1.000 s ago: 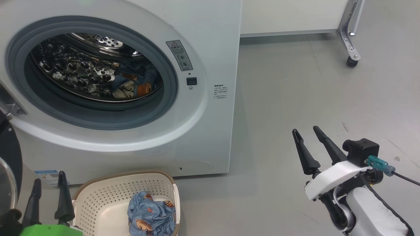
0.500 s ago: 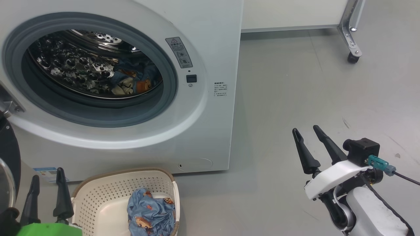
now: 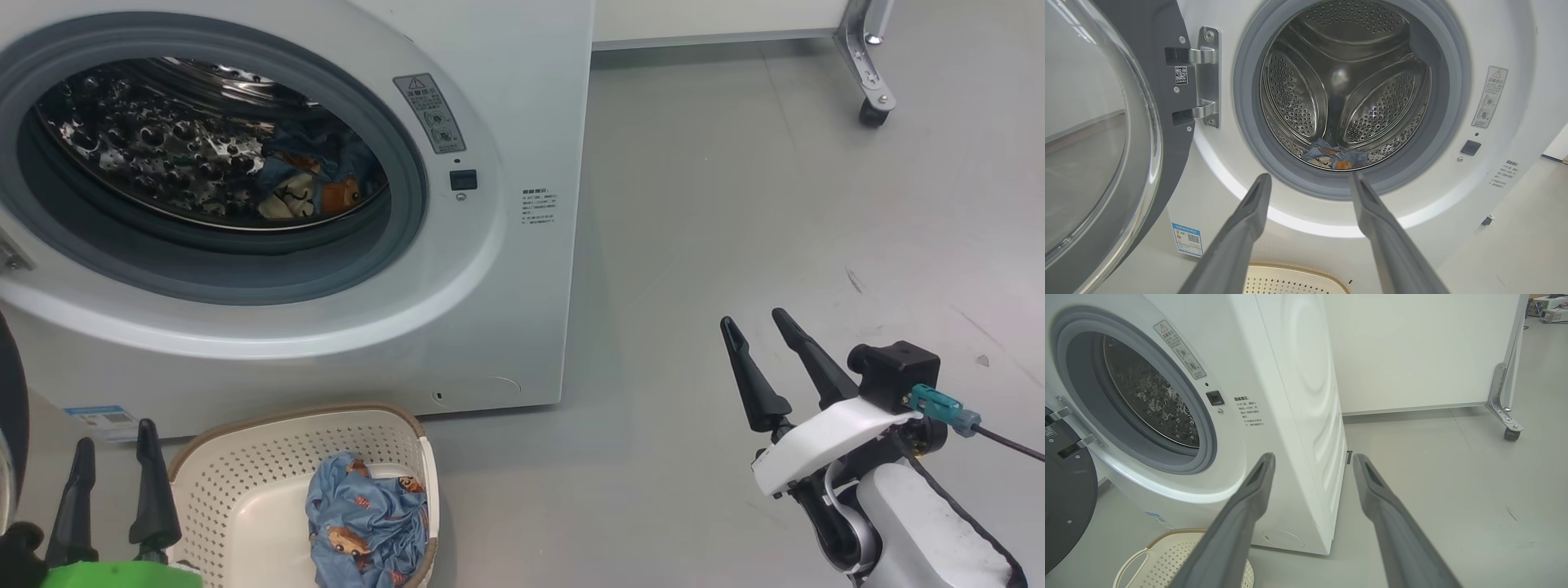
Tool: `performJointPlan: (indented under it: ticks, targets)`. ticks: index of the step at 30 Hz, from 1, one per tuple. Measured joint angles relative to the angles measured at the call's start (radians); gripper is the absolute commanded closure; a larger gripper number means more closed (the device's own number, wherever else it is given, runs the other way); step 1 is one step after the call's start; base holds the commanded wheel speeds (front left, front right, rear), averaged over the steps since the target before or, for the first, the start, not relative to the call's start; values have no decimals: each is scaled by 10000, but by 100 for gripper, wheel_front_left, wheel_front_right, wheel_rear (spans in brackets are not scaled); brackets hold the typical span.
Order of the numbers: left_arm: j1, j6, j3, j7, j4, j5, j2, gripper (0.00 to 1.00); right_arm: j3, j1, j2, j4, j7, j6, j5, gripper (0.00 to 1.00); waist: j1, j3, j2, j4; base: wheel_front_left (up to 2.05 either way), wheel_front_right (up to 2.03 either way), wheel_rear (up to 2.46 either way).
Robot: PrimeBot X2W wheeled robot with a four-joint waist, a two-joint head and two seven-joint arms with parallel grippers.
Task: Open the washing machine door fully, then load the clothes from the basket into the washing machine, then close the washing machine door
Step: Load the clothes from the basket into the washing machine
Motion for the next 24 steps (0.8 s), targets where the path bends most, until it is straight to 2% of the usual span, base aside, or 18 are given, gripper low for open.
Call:
performJointPlan:
  ticks: [24]
  targets:
    - [-225,-63,-267,360,-100,-2,146,0,-115,-755,86,-303,0,0,-19,0,0,1728,0,-538,0,0,0]
